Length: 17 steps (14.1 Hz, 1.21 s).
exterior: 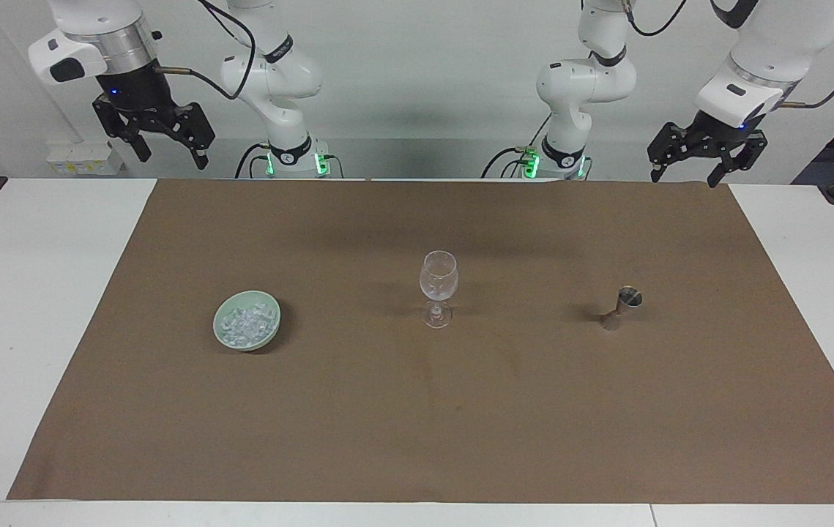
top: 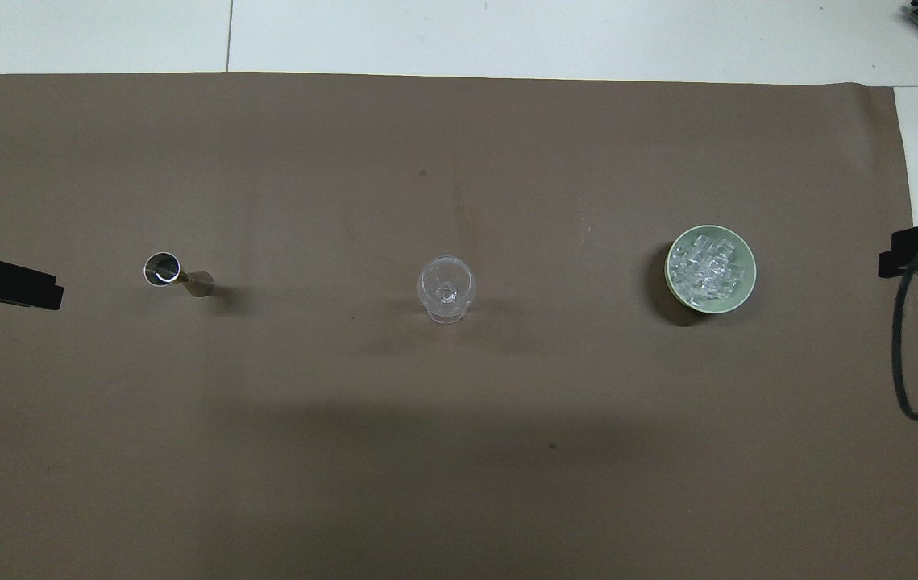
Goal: Pour wine and add ice with both arms
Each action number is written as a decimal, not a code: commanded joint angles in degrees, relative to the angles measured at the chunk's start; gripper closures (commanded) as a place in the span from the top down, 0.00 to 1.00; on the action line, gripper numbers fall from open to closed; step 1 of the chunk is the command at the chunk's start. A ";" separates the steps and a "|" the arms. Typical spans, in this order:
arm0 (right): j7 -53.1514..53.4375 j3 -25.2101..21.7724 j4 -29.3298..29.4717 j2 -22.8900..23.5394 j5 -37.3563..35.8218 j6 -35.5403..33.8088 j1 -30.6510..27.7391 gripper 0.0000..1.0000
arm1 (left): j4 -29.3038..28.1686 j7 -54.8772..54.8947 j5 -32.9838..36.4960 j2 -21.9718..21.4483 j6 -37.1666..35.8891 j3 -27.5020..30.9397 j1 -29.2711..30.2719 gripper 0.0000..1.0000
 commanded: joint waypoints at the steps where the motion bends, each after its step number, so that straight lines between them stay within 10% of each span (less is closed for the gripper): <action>1: -0.55 0.14 -1.89 -1.57 0.70 0.25 -0.58 1.00 | -1.25 0.96 -0.76 -1.03 1.22 -0.16 0.62 1.00; 17: -0.81 0.31 -1.81 -1.57 0.70 0.08 -0.49 1.00 | -0.20 2.46 -0.76 -1.47 0.61 -0.86 -0.09 1.00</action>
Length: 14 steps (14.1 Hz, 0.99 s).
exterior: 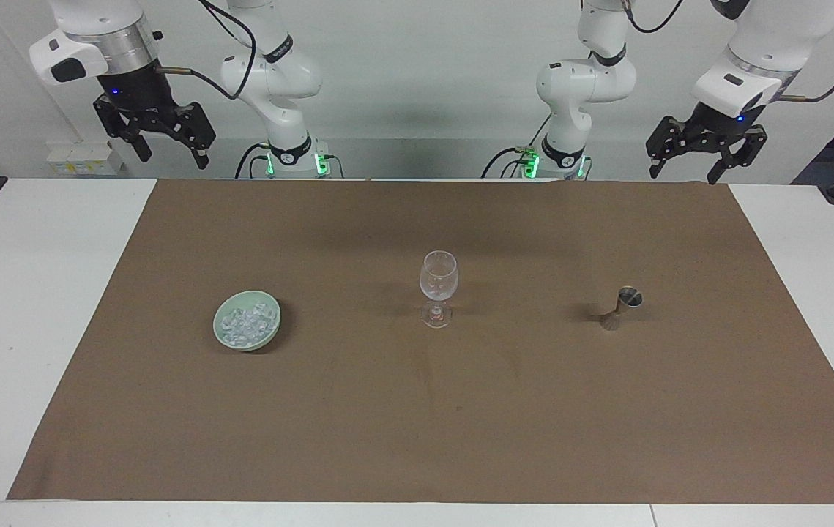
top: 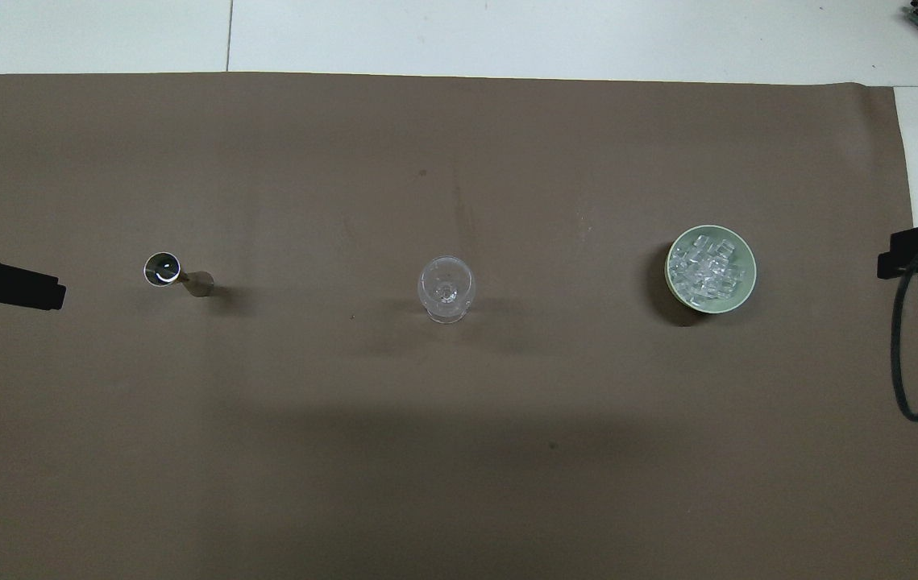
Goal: Pour wine and add ice with both arms
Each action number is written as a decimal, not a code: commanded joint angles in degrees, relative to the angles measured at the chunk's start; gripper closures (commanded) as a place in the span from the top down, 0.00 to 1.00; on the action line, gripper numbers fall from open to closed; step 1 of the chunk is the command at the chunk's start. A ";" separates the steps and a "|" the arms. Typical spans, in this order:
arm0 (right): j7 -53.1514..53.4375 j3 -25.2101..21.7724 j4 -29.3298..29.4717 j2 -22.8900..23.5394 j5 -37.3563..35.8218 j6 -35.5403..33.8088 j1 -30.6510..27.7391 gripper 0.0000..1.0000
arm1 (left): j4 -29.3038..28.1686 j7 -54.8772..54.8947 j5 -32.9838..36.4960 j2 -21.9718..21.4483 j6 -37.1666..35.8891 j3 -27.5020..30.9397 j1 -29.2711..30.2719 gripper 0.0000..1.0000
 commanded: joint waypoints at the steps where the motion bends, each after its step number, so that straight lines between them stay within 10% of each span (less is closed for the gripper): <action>1: -0.81 0.26 -1.62 -1.46 0.69 0.17 -0.50 1.00 | -0.39 1.12 -0.53 -0.71 0.17 0.16 0.25 1.00; 14: -0.81 0.26 -1.62 -1.55 0.69 -0.01 -0.59 1.00 | -0.74 -7.85 -3.77 -0.36 4.03 0.78 0.61 1.00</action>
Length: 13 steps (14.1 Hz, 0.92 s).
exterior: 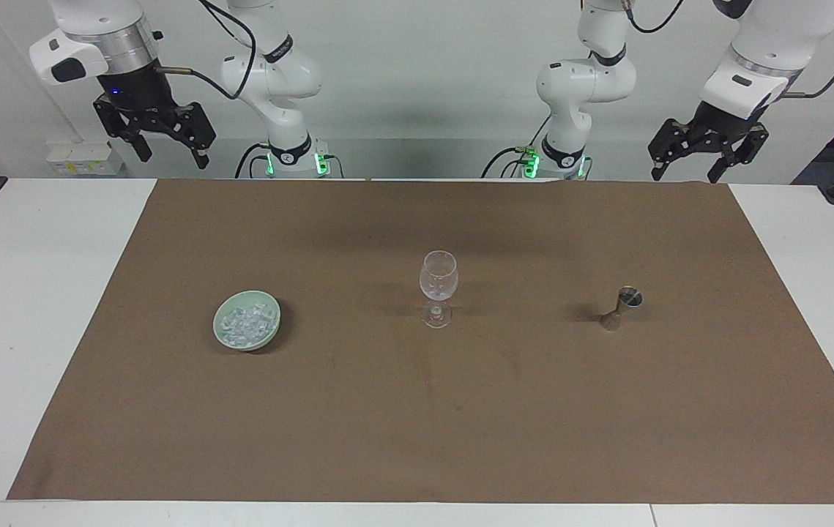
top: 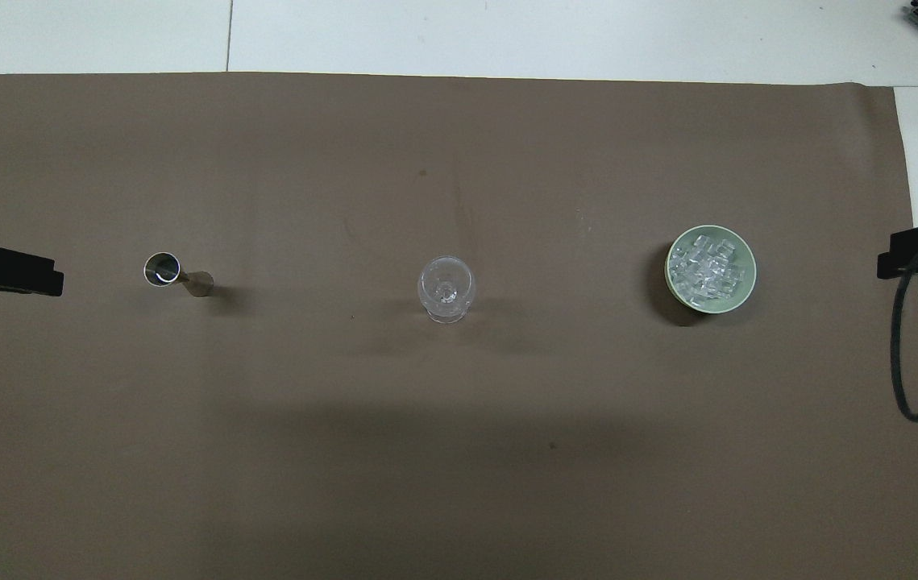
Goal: Pour wine and add ice with both arms
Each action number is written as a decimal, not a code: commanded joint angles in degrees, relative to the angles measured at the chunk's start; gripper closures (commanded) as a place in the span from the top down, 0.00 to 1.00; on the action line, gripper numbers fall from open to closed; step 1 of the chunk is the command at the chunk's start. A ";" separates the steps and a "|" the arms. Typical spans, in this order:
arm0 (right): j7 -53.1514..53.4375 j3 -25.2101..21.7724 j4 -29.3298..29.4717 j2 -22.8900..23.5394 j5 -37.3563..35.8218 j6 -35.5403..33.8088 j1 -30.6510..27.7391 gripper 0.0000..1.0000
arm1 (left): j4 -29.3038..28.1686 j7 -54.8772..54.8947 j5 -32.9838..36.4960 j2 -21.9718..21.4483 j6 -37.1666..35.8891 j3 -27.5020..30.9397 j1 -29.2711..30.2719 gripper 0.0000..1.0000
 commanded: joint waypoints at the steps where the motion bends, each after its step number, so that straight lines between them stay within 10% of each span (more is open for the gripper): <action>1: -0.81 0.25 -1.61 -1.45 0.69 -0.01 -0.59 1.00 | -1.25 -1.23 -2.00 -0.60 1.57 0.01 0.50 1.00; 13: -0.81 0.25 -1.61 -1.45 0.69 -0.01 -0.51 1.00 | -6.44 -35.13 -11.82 4.84 3.41 0.01 8.48 1.00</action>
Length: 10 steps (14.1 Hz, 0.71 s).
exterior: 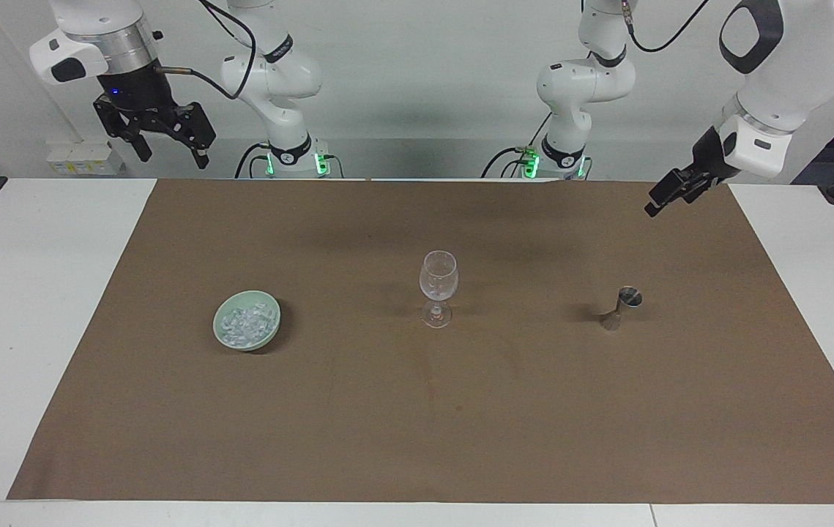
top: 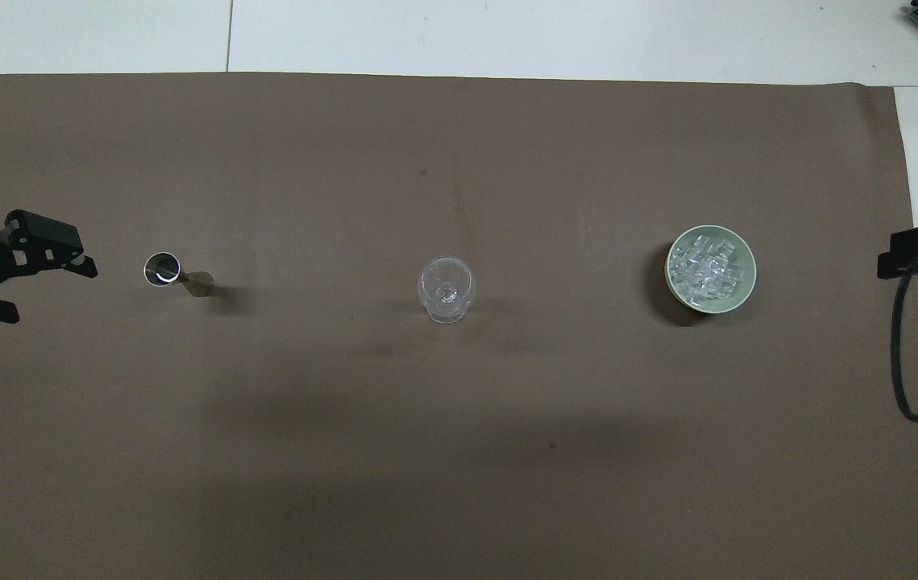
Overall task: Pour wine and add ice with both arms
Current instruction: 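Open the left gripper beside the small dark bottle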
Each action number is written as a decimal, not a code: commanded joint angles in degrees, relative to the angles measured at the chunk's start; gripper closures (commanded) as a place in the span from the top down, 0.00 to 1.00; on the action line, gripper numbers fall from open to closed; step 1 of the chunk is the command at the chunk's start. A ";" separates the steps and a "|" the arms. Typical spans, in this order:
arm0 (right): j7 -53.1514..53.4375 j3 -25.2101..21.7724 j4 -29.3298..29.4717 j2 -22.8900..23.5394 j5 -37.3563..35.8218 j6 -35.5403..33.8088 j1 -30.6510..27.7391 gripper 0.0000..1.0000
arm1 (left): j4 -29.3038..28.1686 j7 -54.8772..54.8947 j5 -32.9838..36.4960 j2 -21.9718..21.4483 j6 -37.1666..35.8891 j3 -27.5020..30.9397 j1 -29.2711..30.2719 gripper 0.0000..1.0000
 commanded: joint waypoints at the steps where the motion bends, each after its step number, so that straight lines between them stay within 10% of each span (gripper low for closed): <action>1: -0.81 0.25 -1.60 -1.43 0.69 -0.01 -0.50 1.00 | -0.96 -8.41 -4.77 1.22 1.32 -0.39 4.45 1.00; 10: -0.81 0.16 -1.60 -1.43 0.69 -0.01 -0.50 1.00 | -7.02 -15.29 -18.23 4.29 3.26 -0.39 13.42 1.00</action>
